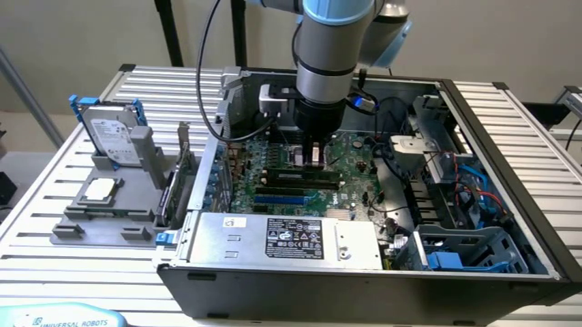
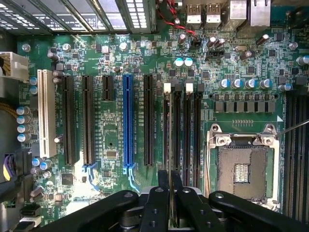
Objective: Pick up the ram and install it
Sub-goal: 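Insert the ram into the slot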
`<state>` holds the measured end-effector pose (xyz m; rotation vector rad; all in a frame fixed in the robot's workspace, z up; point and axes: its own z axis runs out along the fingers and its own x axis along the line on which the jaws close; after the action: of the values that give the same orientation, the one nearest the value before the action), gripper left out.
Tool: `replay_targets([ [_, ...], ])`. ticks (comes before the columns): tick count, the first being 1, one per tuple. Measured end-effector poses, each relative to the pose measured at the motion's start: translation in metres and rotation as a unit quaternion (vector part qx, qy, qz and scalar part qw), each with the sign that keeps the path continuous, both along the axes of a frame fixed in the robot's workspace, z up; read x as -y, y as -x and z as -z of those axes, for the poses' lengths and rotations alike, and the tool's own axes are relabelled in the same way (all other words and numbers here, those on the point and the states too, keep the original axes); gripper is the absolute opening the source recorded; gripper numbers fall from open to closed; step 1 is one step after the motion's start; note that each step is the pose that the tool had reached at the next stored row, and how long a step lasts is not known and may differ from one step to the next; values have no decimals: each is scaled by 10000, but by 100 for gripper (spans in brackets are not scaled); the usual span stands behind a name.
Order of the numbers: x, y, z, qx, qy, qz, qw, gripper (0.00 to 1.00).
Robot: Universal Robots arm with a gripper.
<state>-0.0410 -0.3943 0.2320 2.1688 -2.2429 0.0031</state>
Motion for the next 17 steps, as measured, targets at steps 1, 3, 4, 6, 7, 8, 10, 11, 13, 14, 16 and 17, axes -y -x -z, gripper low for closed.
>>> replay_targets([
  [1,0,0,1,0,2,-1,10000,13],
  [3,0,0,2,1,5,-3,10000,13],
  [4,0,0,3,0,6,-3,10000,13],
  [6,0,0,6,1,7,-3,10000,13],
  [7,0,0,9,1,7,-3,10000,13],
  [8,0,0,11,1,9,-3,10000,13],
  [10,0,-1,15,1,14,-4,10000,13],
  [11,0,-1,17,1,17,-4,10000,13],
  [13,0,-1,20,0,22,-4,10000,13],
  [14,0,-1,22,1,25,-6,10000,13],
  [16,0,-2,23,1,30,-8,10000,13],
  [17,0,-2,24,0,33,-9,10000,13],
])
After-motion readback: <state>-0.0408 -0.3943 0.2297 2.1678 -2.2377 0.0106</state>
